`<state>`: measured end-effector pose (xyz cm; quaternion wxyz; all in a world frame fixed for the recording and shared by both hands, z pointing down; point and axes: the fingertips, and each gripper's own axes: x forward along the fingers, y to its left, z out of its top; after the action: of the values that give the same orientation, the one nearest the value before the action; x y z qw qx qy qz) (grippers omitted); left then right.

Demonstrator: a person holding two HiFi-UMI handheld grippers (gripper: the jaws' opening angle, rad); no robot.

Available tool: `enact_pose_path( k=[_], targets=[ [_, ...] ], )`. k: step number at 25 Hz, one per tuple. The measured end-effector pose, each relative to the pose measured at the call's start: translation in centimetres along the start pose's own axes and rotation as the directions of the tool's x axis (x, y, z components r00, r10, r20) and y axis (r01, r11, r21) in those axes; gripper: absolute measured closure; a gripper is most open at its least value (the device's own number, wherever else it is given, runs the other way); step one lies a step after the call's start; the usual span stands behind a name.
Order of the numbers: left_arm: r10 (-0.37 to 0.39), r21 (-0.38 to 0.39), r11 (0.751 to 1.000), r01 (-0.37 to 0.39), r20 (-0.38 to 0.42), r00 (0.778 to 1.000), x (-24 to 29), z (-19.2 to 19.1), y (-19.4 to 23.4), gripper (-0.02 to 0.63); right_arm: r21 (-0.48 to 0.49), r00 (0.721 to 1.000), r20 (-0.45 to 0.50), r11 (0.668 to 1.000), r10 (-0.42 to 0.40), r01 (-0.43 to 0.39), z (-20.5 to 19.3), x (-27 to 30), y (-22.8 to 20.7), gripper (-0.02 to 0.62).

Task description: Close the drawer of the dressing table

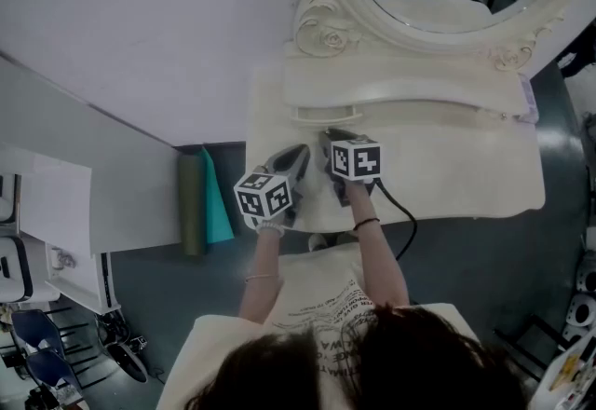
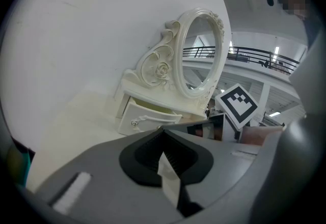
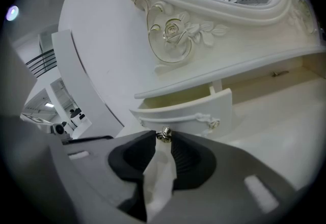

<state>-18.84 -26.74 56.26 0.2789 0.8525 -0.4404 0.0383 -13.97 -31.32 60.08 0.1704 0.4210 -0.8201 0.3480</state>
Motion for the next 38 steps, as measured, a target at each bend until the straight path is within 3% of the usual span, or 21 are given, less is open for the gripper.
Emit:
enact_pose_path(
  k=[38],
  targets=[
    [0.028, -0.018, 0.999, -0.028, 0.021, 0.999, 2.0, 1.7, 2.0, 0.606, -0.012, 1.000, 0.014, 1.000, 0.019, -0.019, 2.9, 2.1, -1.1, 0.503]
  ],
)
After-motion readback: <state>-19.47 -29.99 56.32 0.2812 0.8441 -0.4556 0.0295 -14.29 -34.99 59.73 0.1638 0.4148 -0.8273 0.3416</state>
